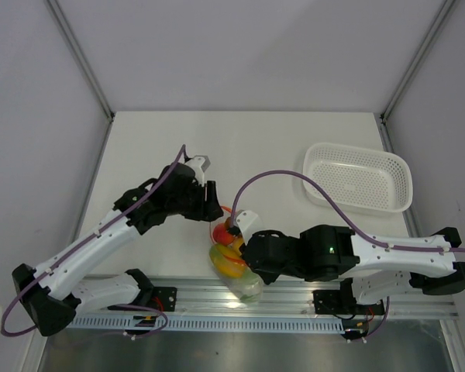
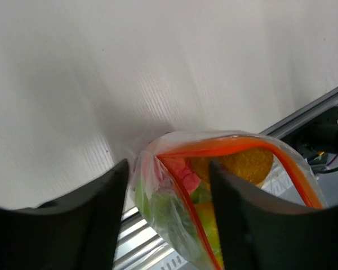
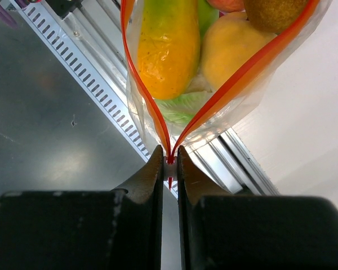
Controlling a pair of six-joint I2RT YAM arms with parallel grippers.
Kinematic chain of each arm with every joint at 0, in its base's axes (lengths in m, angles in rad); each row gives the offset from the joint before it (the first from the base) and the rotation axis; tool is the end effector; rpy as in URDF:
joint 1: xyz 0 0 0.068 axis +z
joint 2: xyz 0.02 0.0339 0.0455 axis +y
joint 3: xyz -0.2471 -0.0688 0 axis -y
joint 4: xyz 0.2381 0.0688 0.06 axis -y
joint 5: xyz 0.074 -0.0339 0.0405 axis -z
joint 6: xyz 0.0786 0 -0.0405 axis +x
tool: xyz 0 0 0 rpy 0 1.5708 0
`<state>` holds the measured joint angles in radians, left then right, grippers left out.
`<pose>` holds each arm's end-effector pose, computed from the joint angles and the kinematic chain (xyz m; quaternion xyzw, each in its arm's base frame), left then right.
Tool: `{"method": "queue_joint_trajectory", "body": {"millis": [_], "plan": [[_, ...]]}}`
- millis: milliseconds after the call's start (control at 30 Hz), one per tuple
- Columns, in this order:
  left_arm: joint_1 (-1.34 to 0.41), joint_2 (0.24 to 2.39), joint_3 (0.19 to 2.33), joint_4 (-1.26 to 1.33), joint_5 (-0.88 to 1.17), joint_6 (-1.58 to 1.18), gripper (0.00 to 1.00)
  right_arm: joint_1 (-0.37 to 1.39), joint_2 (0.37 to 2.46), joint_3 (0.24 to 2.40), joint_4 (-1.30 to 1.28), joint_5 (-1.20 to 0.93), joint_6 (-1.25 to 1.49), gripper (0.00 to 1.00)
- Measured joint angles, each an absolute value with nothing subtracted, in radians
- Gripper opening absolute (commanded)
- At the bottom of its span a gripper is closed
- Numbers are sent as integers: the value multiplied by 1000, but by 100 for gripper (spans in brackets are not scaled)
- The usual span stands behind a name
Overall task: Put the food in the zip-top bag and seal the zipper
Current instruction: Adjust the zipper food storage bag at the center of the board.
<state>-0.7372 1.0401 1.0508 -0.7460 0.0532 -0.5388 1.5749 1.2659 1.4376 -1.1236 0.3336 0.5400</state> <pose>0.1789 -0.1681 0.2869 0.1012 0.9081 -0.2611 0.3113 0.0247 0.2563 0.3282 -0.4207 0.8413 0.1839 0.2852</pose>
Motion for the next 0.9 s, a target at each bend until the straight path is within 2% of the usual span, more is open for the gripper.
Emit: {"method": "queue_joint_trajectory", "body": {"millis": [33,100,233,267,300,367,400,667,767,900], "plan": [[-737,1056,1051,-750,51,-534,49,1576,1266,1438,-1124,335,541,0],[-737,1082,1052,-756,45,-521,47,1576,1266,1438,-1124,339,542,0],[-737,1101,1052,-770,38,-513,33,1576,1258,1438,-1124,354,543,0],[-737,1101,1052,-770,37,-511,29,1576,1254,1438,-1124,358,544,0],[-737,1101,1052,-770,35,-507,17,1576,1251,1438,-1124,359,545,0],[-737,1104,1056,-773,30,-502,4,1576,1245,1438,-1125,363,545,0],[-737,1109,1066,-780,26,-500,1,1576,1244,1438,-1126,366,546,0],[-738,1061,1127,-802,-38,-504,0,1576,1198,1369,-1148,427,567,0],[-746,945,1082,-780,-50,-554,1,1576,1141,1313,-1138,466,580,0],[-749,706,906,-724,-46,-667,1,1576,1059,1281,-1107,511,591,0]]}}
